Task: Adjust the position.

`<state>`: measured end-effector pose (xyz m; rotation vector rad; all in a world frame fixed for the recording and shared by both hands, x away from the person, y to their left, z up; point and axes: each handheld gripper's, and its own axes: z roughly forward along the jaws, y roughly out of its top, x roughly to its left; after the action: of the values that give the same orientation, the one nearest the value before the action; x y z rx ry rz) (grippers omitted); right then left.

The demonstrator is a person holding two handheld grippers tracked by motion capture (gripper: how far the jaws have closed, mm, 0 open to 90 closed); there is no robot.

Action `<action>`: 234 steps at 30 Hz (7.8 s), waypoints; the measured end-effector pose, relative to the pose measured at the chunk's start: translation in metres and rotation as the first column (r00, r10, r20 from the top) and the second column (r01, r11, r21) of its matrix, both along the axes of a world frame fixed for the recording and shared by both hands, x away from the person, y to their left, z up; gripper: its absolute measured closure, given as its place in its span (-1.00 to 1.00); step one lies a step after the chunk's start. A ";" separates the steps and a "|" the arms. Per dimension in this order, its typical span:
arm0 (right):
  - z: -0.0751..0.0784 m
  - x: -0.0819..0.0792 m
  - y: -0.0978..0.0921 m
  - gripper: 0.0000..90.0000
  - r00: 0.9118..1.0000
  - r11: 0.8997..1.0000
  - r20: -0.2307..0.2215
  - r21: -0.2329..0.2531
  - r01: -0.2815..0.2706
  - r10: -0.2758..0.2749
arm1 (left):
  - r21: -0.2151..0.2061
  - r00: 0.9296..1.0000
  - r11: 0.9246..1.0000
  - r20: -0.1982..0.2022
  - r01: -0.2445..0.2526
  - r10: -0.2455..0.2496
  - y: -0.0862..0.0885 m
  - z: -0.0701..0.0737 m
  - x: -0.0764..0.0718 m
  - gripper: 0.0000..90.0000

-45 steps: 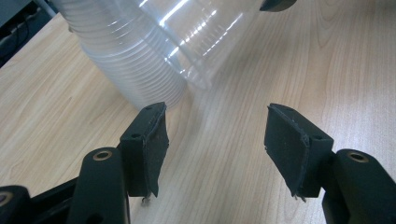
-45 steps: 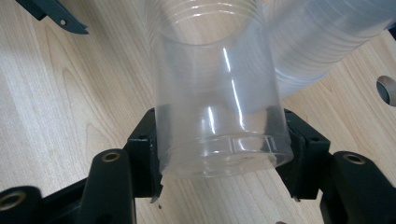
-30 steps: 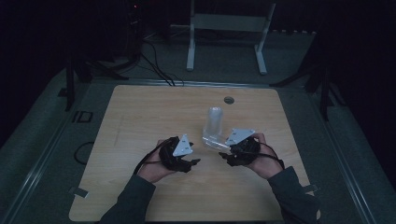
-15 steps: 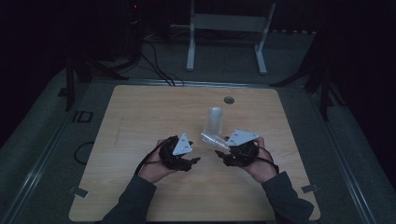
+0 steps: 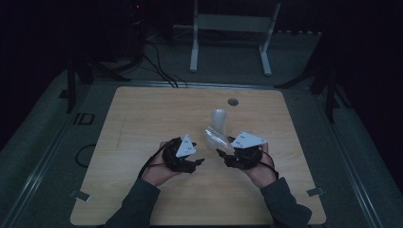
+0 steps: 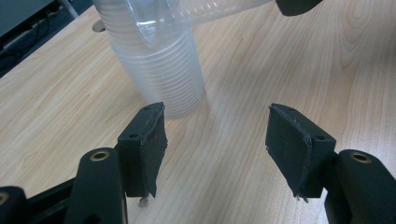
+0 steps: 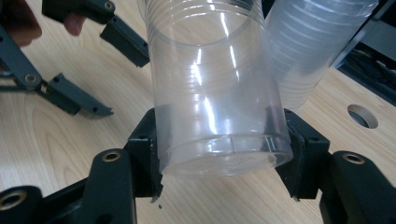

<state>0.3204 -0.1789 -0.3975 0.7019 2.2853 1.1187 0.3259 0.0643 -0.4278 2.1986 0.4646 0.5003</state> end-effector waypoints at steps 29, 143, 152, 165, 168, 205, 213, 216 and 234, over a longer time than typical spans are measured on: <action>-0.011 -0.008 0.008 -0.07 0.981 0.986 0.151 0.136 0.098 -0.118 | -0.086 0.999 0.996 -0.018 -0.040 0.039 0.003 0.002 0.002 -0.16; -0.023 -0.025 0.039 -0.07 0.930 0.970 0.330 0.225 0.087 -0.160 | -0.573 0.962 0.809 -0.271 -0.131 -0.036 0.014 0.029 0.016 -0.65; -0.022 -0.026 0.040 -0.07 0.929 0.971 0.337 0.228 0.077 -0.153 | -0.599 0.962 0.790 -0.269 -0.132 -0.043 0.011 0.030 0.017 -0.66; -0.021 -0.027 0.039 -0.08 0.929 0.970 0.340 0.232 0.069 -0.147 | -0.670 0.955 0.727 -0.289 -0.153 -0.065 0.011 0.029 0.022 -0.59; -0.022 -0.026 0.038 -0.08 0.932 0.971 0.335 0.229 0.063 -0.140 | -0.681 0.955 0.715 -0.290 -0.157 -0.066 0.012 0.029 0.022 -0.56; -0.025 -0.014 0.041 -0.40 0.987 0.975 0.159 0.218 -0.035 0.000 | -0.602 0.985 0.788 -0.168 -0.129 0.033 0.009 0.033 0.008 -0.26; -0.021 -0.009 0.036 -0.43 0.994 0.966 0.105 0.257 -0.035 0.008 | -0.557 0.990 0.822 -0.133 -0.121 0.055 0.004 0.033 0.005 -0.26; -0.020 -0.007 0.034 -0.38 0.996 0.963 0.089 0.268 -0.031 0.007 | -0.537 0.991 0.836 -0.117 -0.117 0.064 0.001 0.033 0.004 -0.26; -0.025 -0.003 0.031 -0.09 0.999 0.960 0.035 0.276 -0.041 0.032 | -0.496 0.991 0.861 -0.113 -0.112 0.064 -0.003 0.031 0.004 -0.37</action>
<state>0.3177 -0.1474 -0.4227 0.7430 2.1459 1.4747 0.3297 0.0612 -0.3969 1.7041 0.6671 0.2816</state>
